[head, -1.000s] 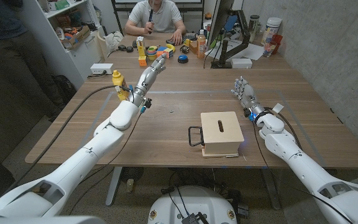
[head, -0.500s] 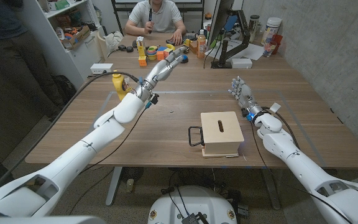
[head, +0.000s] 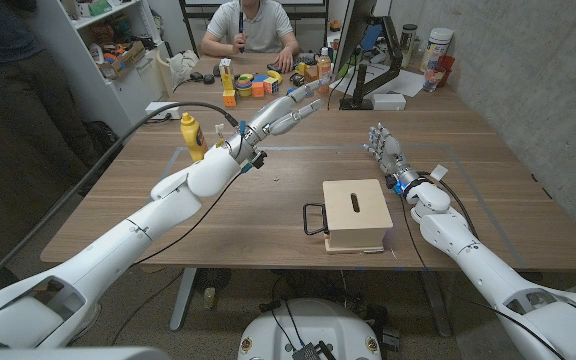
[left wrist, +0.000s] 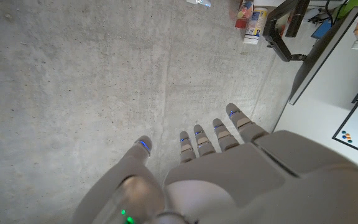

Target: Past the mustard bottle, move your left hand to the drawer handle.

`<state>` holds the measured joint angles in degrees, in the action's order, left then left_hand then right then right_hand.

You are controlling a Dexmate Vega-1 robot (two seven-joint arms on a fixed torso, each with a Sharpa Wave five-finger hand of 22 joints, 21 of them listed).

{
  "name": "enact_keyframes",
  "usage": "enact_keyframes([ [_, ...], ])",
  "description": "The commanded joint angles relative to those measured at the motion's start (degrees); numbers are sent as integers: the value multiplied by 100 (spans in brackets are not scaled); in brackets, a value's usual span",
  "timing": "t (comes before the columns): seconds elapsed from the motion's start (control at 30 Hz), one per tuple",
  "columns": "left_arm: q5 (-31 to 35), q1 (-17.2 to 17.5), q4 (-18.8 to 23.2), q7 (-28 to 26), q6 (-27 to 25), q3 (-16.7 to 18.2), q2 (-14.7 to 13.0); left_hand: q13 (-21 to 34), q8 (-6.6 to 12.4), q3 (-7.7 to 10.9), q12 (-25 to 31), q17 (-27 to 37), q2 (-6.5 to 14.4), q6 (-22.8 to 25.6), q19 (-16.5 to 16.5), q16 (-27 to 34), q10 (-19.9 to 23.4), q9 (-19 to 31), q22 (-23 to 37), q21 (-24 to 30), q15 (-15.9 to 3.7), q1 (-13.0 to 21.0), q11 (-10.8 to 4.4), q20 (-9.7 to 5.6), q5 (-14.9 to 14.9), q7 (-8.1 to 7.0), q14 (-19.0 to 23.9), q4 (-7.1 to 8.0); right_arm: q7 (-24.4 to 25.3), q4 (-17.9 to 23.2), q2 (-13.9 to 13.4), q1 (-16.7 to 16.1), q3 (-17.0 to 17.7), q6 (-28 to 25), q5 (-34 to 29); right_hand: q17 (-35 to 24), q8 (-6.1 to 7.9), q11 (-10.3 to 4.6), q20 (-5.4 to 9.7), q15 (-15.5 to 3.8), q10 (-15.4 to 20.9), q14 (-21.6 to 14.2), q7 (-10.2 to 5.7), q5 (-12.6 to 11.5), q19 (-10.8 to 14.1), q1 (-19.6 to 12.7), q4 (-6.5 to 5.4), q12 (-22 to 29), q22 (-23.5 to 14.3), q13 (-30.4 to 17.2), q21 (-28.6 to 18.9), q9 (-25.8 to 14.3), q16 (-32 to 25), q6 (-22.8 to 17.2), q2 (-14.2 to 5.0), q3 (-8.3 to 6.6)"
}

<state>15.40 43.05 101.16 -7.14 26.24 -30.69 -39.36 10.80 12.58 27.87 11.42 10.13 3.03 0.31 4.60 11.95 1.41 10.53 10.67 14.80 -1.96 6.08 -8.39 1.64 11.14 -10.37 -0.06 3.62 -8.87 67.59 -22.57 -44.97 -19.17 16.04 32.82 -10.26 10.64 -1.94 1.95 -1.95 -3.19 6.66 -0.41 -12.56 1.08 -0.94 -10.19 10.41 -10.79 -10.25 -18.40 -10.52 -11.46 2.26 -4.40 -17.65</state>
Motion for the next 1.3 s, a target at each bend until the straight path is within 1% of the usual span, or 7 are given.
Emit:
enact_keyframes([
  [0.03,786,-128,354,255,316,-178,-143,20,-14,21,-9,4,-7,-14,47,-11,34,11,3,-39,-298,65,-28,-19,19,-52,17,-55,-32,-23,36,35,-46,-8,-38,-24,29,20,643,-275,-12,35,-12,-30,21,-30,11,39,-22,-31,24,-20,-24,17,-464,-8],
  [0.53,1868,-284,656,510,274,-495,-272,24,-47,15,-39,10,-32,-57,39,-29,-7,17,5,-66,-303,91,-59,-13,25,-77,-11,-100,7,101,-19,-53,-4,22,-41,-23,29,23,636,-269,-4,33,-13,-31,27,-31,14,42,-22,-31,36,-20,-24,16,-459,-3],
  [0.8,2040,-403,611,773,225,-735,-306,27,-60,11,-54,15,-30,-72,28,-50,-32,21,7,-84,-336,93,-62,-4,28,-144,-64,-113,2,112,-39,-71,-3,36,-43,-22,29,5,630,-265,-9,29,-10,-32,32,-34,17,39,-22,-31,43,-20,-24,16,-454,0],
  [0.93,2110,-482,572,950,227,-867,-324,29,-67,13,-63,17,-16,-82,45,-50,-50,26,8,-89,-383,95,-68,-64,31,-59,-69,-119,2,108,-39,-74,3,46,-37,-21,29,-2,632,-266,-13,29,-7,-33,32,-36,19,37,-22,-31,49,-20,-23,15,-453,2],
  [1.17,2355,-559,514,1014,239,-1027,-338,32,-96,10,-82,21,-3,-148,36,-60,-104,30,11,-105,-379,87,-41,-73,32,-132,-104,-119,17,133,-48,-89,15,12,-13,-21,29,10,632,-268,-5,31,-12,-34,33,-37,20,40,-22,-31,57,-20,-21,13,-451,5],
  [1.23,2440,-570,513,1007,232,-1063,-347,33,-98,9,-87,23,1,-154,30,-66,-120,32,11,-111,-380,83,-40,-69,32,-170,-124,-118,6,120,-54,-81,6,26,-29,-21,30,-9,633,-269,-4,31,-18,-34,31,-37,20,40,-22,-31,60,-20,-21,11,-450,6],
  [1.3,2461,-583,510,1043,220,-1097,-354,36,-103,6,-91,27,14,-165,16,-70,-148,35,13,-127,-368,73,-41,60,32,-217,-153,-114,7,116,-52,-77,6,21,-27,-20,31,-10,633,-274,-6,31,-21,-34,33,-38,20,40,-22,-30,62,-20,-21,8,-450,6],
])
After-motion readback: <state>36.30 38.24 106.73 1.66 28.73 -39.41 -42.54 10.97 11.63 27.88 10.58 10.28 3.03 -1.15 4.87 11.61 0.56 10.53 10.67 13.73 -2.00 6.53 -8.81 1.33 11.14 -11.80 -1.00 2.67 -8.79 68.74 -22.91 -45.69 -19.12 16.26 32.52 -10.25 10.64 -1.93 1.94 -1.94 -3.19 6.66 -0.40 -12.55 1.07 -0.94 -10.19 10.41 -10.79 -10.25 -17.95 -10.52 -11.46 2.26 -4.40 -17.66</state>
